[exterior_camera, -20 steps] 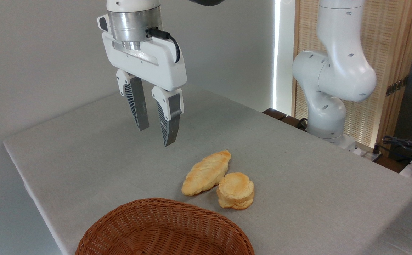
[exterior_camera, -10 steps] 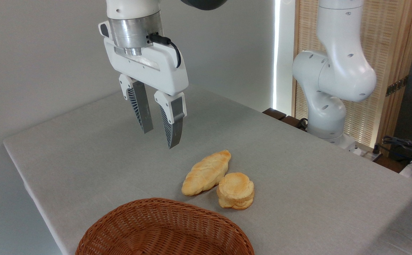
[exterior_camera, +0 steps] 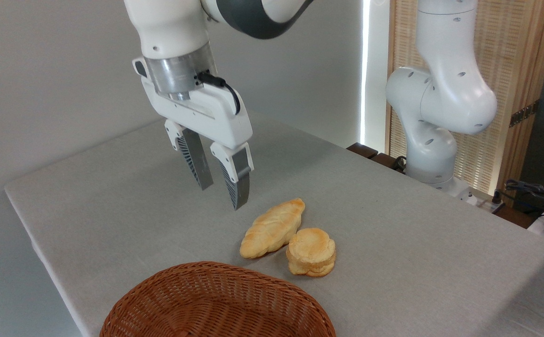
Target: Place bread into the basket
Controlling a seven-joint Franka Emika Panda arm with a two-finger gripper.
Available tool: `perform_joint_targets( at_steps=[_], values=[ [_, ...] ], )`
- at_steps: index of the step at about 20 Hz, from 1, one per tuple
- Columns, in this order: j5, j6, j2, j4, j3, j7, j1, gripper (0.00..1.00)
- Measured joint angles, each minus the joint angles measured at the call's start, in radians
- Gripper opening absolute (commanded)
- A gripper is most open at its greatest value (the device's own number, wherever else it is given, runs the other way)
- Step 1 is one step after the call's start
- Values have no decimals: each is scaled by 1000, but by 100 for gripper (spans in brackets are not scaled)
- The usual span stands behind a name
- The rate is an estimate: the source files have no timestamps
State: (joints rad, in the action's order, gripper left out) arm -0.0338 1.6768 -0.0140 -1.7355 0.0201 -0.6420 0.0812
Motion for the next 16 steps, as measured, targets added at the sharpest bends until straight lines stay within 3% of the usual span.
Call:
perform_joint_targets(
  at_steps=[3, 9, 13, 16],
  values=[
    [9, 13, 14, -72, 1, -4, -2, 100],
    [46, 151, 83, -271, 44, -44, -6, 100],
    [52, 152, 121, -310, 148, -201, -11, 100],
    [52, 153, 130, -356, 183, -274, -13, 100]
  ],
)
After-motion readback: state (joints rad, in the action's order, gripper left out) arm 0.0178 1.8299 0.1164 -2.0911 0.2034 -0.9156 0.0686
